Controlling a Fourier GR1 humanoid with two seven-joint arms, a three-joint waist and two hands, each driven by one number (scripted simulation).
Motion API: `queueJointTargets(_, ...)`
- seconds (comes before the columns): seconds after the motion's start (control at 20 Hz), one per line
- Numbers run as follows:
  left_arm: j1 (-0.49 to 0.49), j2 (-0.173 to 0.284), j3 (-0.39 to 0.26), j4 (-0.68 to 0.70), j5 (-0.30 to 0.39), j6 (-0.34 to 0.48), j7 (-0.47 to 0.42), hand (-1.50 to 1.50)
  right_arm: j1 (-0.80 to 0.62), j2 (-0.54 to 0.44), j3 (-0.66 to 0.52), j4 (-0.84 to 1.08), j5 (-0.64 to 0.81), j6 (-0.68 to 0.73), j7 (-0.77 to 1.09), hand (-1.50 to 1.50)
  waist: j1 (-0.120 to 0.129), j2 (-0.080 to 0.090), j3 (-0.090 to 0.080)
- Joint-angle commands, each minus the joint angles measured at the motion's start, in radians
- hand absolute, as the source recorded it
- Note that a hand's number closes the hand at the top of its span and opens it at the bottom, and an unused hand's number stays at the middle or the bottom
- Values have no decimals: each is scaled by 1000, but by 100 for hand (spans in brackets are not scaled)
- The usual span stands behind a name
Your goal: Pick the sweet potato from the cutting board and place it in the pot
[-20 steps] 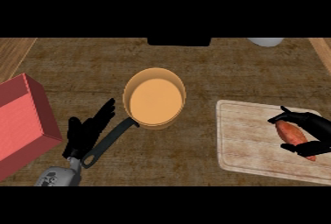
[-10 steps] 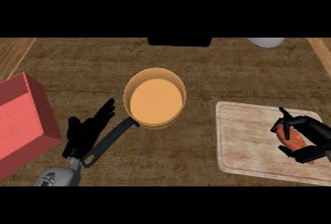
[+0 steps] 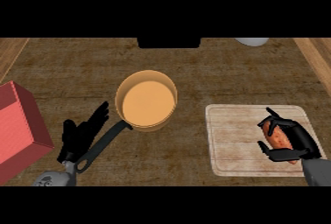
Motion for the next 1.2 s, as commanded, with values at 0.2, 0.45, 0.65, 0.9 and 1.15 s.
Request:
queueJointTargets(0.2,47,16,14,-43,10,-6,0,0,204,166,17,-370,19,-381,125,150,-24,-2,14)
queueJointTargets(0.45,33,15,8,-26,-8,-2,5,0,294,165,119,-719,140,-560,340,150,-21,4,14)
queueJointTargets(0.65,-6,-7,19,1,5,2,18,0,339,98,187,-988,269,-643,544,150,-19,7,13)
queueJointTargets(0.9,9,8,2,-65,9,-26,52,0,336,3,218,-1257,486,-690,863,150,9,11,15)
queueJointTargets(1.15,22,-14,-16,-42,-19,-18,26,0,149,59,288,-1369,706,-593,1270,150,35,18,17)
